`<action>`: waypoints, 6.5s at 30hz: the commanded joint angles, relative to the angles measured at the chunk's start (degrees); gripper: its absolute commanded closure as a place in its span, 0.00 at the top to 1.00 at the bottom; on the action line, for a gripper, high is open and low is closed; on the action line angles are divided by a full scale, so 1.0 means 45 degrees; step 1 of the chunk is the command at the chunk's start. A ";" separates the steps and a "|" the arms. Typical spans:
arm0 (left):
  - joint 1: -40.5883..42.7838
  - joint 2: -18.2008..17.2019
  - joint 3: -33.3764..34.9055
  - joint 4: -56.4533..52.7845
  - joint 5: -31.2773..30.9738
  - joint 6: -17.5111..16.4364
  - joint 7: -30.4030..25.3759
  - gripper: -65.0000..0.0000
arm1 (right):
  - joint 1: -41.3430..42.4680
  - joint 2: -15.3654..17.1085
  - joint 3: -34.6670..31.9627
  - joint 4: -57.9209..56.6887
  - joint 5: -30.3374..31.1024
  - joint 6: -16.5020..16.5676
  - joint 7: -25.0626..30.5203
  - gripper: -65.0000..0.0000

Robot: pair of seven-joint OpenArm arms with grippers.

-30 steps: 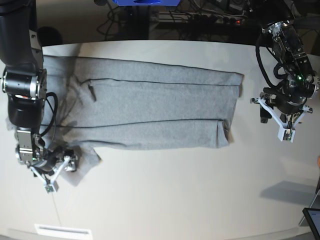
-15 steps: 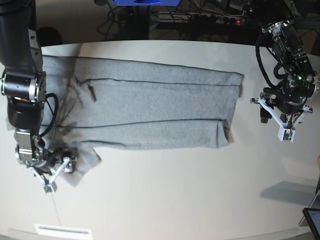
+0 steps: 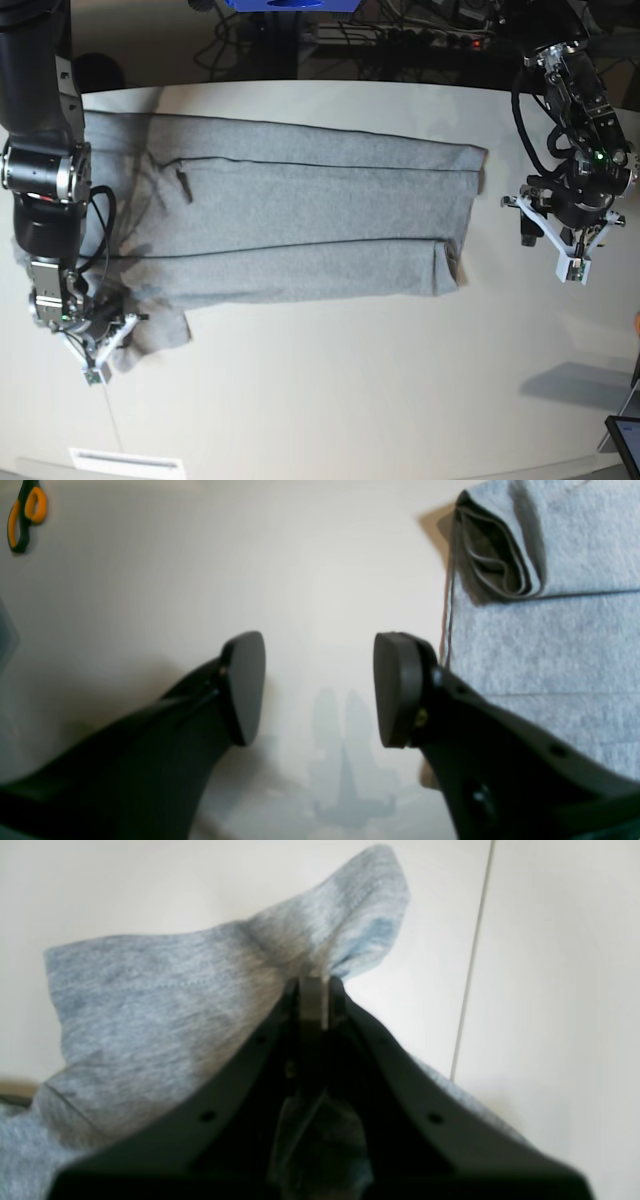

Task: Fold the T-shirt properly
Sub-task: 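Move the right gripper to the sleeve and press it flat, then move both grippers to opposite ends of the folded grey strip, then pinch the strip ends with both grippers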

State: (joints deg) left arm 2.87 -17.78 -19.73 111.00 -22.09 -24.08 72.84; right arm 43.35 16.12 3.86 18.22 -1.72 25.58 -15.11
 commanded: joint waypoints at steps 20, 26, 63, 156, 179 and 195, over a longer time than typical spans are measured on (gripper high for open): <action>-0.0707 -0.0161 0.0056 -0.0471 -0.0005 -0.0013 -0.0196 0.53 | -0.2474 0.0022 0.0051 0.9129 -0.0058 0.0244 -0.6810 0.00; -0.1000 -0.0102 0.0095 -0.1057 -0.0025 -0.0013 -0.0196 0.53 | -0.3373 0.0003 0.0051 1.1668 -0.0058 0.0244 -0.8959 0.00; -0.1195 -0.0220 0.1365 -0.1116 -0.0025 -0.0013 -0.0216 0.53 | -0.9351 -0.1423 0.2161 1.9424 -0.0117 0.0244 -1.2241 0.00; -0.8150 0.1988 0.1619 -1.3287 -0.0005 -0.0013 -0.3380 0.53 | -1.2066 -0.3826 0.5853 2.0772 -0.0097 0.1631 -0.8314 0.33; -0.7721 0.2183 0.2655 -1.3189 -0.0142 -0.0013 -0.3283 0.00 | -1.1988 -0.3826 0.5853 2.0753 -0.0136 0.1631 -0.8314 0.33; -0.6001 0.2164 0.2596 -0.8051 -0.0122 -0.0013 -0.0841 0.00 | -1.1988 -0.3826 0.5795 2.0714 -0.0136 0.1631 -0.8392 0.33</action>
State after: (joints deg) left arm -23.33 -7.66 -7.97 73.87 -22.31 -24.03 68.99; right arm -11.14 -1.58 29.98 110.45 -2.59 32.99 -53.82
